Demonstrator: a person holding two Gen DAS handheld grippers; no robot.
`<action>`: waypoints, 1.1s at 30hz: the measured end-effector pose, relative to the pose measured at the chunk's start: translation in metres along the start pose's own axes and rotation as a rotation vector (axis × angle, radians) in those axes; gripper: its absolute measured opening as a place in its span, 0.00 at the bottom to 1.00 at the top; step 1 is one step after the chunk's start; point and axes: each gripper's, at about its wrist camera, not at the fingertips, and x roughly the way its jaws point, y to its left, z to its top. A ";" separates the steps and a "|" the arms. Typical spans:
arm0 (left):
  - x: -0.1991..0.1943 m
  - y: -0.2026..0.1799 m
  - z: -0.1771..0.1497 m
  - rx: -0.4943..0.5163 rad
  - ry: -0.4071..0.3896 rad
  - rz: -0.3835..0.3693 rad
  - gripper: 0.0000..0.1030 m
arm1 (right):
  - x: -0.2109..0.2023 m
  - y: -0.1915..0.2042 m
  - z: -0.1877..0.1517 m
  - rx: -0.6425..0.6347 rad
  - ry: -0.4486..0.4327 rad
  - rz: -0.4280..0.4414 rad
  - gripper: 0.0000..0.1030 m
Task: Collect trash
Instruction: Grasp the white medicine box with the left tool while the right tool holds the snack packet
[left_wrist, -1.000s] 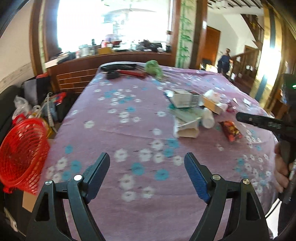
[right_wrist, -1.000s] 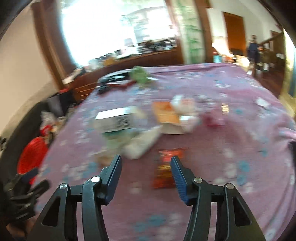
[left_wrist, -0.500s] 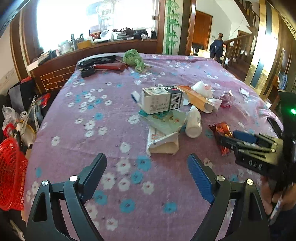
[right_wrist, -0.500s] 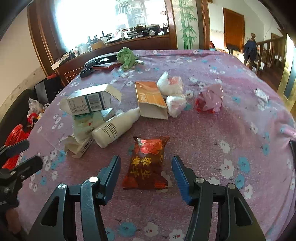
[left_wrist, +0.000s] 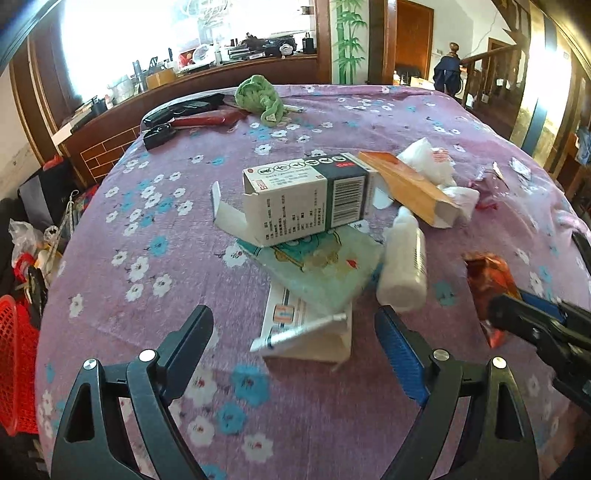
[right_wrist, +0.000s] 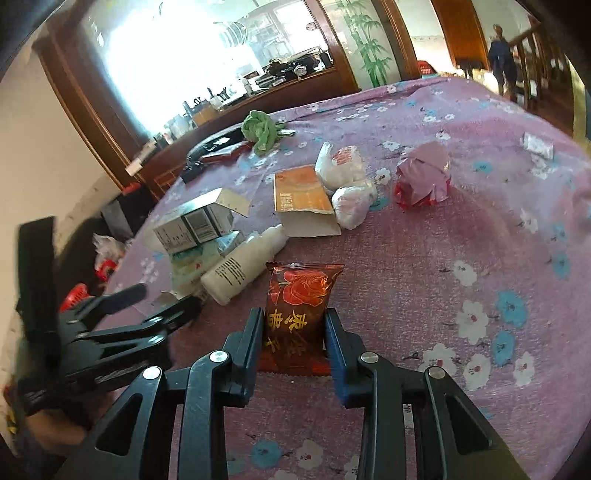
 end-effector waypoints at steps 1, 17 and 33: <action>0.003 0.000 0.001 -0.002 0.003 0.005 0.80 | 0.000 -0.001 0.000 0.006 0.001 0.005 0.34; -0.042 0.033 -0.018 -0.157 0.052 -0.302 0.47 | -0.009 0.005 -0.002 -0.028 -0.038 0.039 0.34; -0.058 0.038 -0.083 -0.072 0.053 -0.195 0.48 | -0.011 0.011 -0.003 -0.065 -0.047 0.053 0.34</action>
